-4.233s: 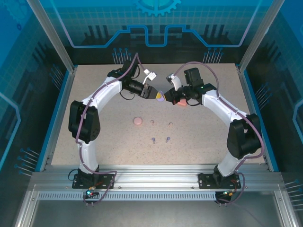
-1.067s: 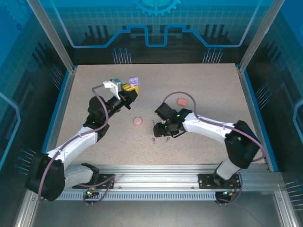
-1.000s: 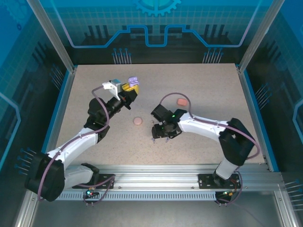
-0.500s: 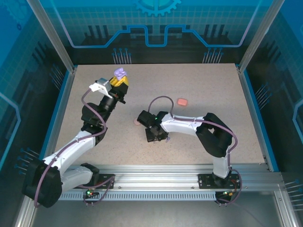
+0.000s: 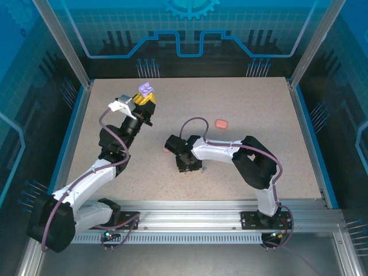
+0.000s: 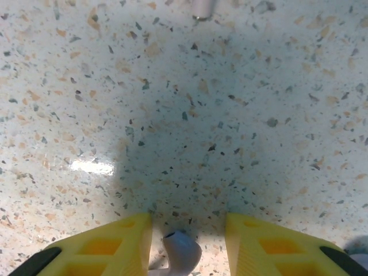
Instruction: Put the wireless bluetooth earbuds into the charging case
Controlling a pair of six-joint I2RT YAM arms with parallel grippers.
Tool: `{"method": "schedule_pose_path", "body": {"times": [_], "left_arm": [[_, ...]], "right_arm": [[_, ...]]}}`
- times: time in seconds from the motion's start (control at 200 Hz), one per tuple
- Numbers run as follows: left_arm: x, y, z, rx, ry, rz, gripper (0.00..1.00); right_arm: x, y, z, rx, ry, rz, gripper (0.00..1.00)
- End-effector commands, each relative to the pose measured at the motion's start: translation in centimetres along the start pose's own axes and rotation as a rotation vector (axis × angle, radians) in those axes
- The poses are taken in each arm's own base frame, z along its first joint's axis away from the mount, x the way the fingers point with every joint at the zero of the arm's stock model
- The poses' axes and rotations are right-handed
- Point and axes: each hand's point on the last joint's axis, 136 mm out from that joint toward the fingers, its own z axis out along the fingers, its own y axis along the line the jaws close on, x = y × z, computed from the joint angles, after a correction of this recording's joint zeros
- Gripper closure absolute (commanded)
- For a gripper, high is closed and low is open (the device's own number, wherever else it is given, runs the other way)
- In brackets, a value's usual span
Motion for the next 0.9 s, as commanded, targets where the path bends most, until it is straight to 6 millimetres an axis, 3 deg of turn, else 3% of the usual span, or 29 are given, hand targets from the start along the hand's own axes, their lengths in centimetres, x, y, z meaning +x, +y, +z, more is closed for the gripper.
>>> {"method": "schedule_pose_path", "body": {"times": [0.0,0.43,0.895], "left_arm": [[-1.2,-0.4,-0.2,0.008,-0.038,0.026,1.0],[-0.5,-0.5,-0.1,0.018,-0.02,0.028,1.0],[-0.2,-0.4,-0.2,0.015,-0.011,0.031,1.0]], "right_arm": [[0.7,0.0,0.3,0.026,0.02,0.049,0.6],[1.9,0.4,-0.8,0.021,0.02,0.127,0.6],[2.5,0.0,-0.5,0.031,0.034,0.043,0.75]]}}
